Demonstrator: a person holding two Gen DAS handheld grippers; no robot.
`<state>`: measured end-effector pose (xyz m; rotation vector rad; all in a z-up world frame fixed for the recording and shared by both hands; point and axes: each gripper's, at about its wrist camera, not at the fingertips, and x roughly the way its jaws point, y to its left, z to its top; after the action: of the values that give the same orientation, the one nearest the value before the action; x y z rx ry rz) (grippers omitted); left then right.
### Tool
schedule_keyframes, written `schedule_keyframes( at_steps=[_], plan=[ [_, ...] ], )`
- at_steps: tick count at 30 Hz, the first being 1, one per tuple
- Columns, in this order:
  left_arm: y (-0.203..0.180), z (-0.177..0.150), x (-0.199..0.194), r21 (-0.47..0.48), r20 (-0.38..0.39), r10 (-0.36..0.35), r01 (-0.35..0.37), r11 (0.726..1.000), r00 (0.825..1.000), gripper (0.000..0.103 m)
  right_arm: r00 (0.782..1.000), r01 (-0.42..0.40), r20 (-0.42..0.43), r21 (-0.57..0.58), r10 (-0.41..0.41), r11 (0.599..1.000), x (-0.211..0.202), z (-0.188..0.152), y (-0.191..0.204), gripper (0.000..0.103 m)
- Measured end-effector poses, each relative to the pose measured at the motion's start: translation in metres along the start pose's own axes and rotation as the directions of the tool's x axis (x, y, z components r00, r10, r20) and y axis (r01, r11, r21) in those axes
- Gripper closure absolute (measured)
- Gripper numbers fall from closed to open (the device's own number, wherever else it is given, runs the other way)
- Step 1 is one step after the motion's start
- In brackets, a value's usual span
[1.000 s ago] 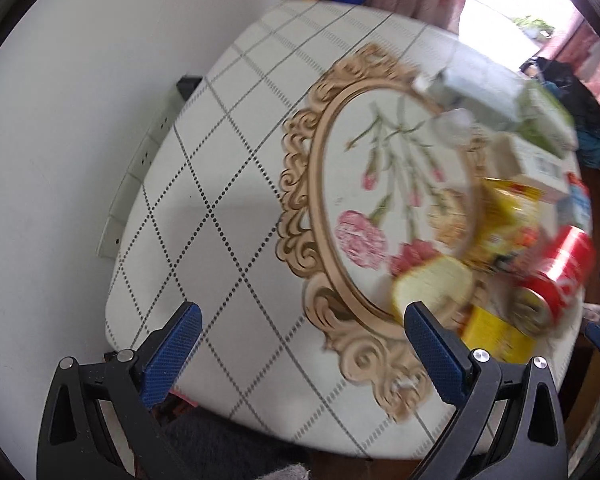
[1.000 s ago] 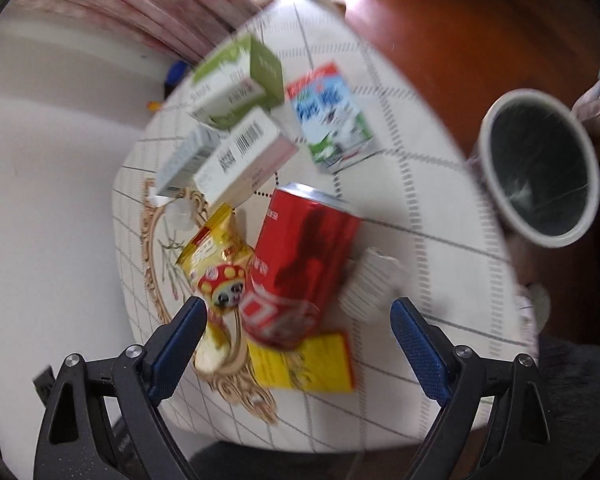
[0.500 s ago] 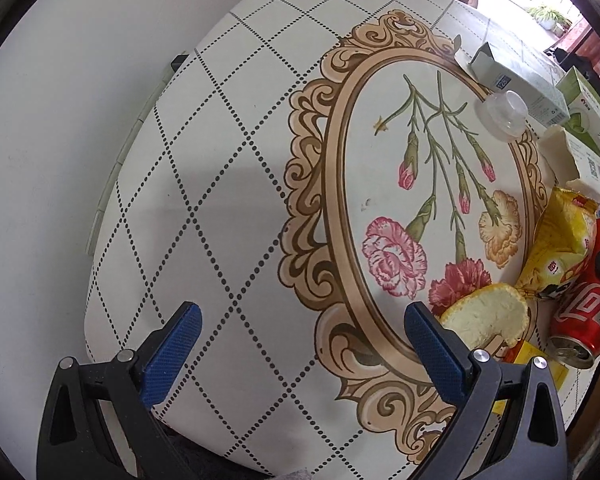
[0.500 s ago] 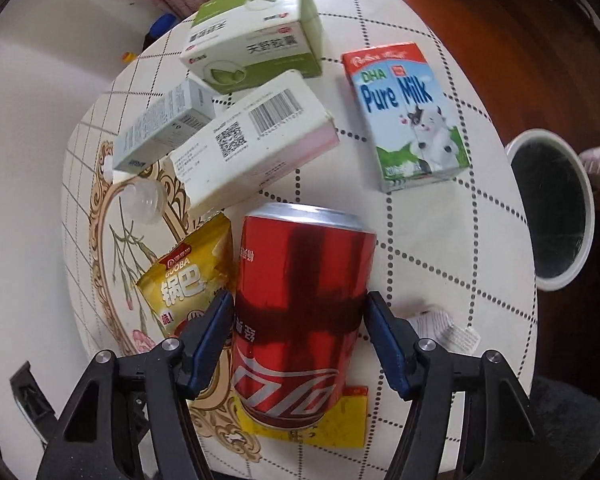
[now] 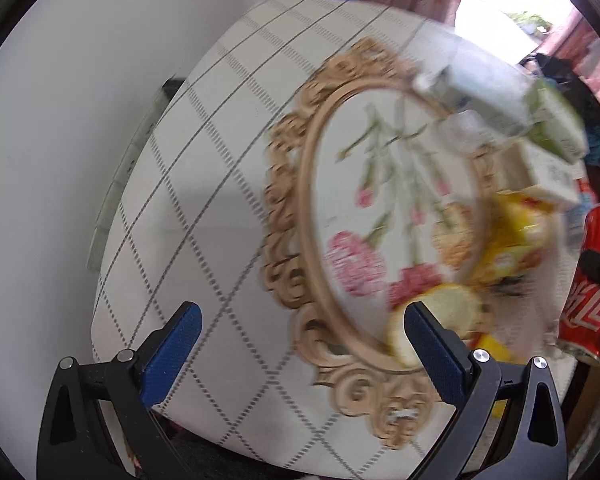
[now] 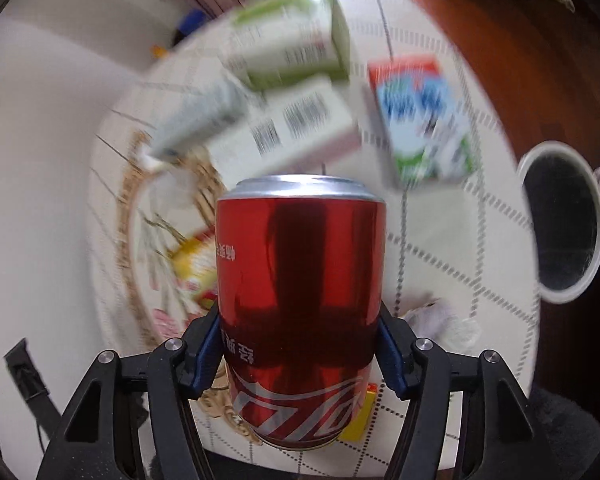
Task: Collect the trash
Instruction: 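Grasp the red Coca-Cola can with the right tool while the left tool reaches toward the chip bag, then lift the can with the right tool while the left tool grasps the yellow GUOBA chip bag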
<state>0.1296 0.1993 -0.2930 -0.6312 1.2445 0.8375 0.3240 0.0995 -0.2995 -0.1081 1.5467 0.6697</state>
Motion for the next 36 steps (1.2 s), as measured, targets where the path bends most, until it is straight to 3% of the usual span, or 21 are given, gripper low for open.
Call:
schedule_keyframes(
  at_steps=[3, 6, 11, 16, 18, 20, 23, 28, 30, 36],
  plan=[
    [-0.025, 0.003, -0.015, 0.046, 0.017, -0.086, 0.085, 0.995, 0.996, 0.0, 0.996, 0.023, 0.083, -0.013, -0.022, 1.0, -0.035, 0.009, -0.01, 0.037],
    [-0.062, 0.008, -0.017, 0.102, 0.009, -0.151, 0.149, 0.984, 0.989, 0.001, 0.984, 0.114, 0.139, 0.008, -0.114, 0.993, -0.055, 0.021, -0.038, 0.037],
    [-0.119, 0.025, 0.007, 0.163, -0.079, -0.187, 0.198, 0.967, 0.979, 0.007, 0.97, 0.202, 0.131, 0.051, -0.207, 0.978, -0.048, 0.031, -0.083, 0.036],
    [-0.153, 0.031, 0.026, 0.215, -0.085, -0.109, 0.125, 0.969, 0.99, 0.01, 0.962, 0.236, 0.128, 0.047, -0.24, 0.971, -0.038, 0.029, -0.108, 0.036],
    [-0.157, 0.031, 0.033, 0.22, -0.081, -0.079, 0.096, 0.971, 0.994, 0.028, 0.963, 0.239, 0.118, 0.036, -0.242, 0.97, -0.035, 0.027, -0.115, 0.036],
    [-0.156, 0.026, 0.038, 0.22, -0.082, -0.064, 0.081, 0.972, 0.995, 0.032, 0.967, 0.232, 0.105, 0.031, -0.234, 0.972, -0.03, 0.025, -0.118, 0.036],
    [-0.151, 0.018, 0.036, 0.212, -0.052, -0.078, 0.087, 0.973, 0.996, 0.035, 0.972, 0.216, 0.087, 0.025, -0.217, 0.976, -0.022, 0.025, -0.12, 0.036],
    [-0.143, 0.004, 0.026, 0.231, -0.009, -0.092, 0.091, 0.969, 0.996, 0.049, 0.976, 0.205, 0.066, 0.015, -0.206, 0.979, -0.011, 0.021, -0.12, 0.036],
    [-0.151, 0.013, 0.026, 0.247, 0.003, -0.088, 0.085, 0.965, 0.996, 0.059, 0.977, 0.202, 0.064, 0.016, -0.202, 0.979, -0.007, 0.02, -0.12, 0.036],
    [-0.155, 0.0, 0.015, 0.283, 0.048, -0.08, 0.064, 0.957, 0.996, 0.065, 0.978, 0.196, 0.074, 0.007, -0.196, 0.981, -0.008, 0.019, -0.121, 0.036]
  ],
)
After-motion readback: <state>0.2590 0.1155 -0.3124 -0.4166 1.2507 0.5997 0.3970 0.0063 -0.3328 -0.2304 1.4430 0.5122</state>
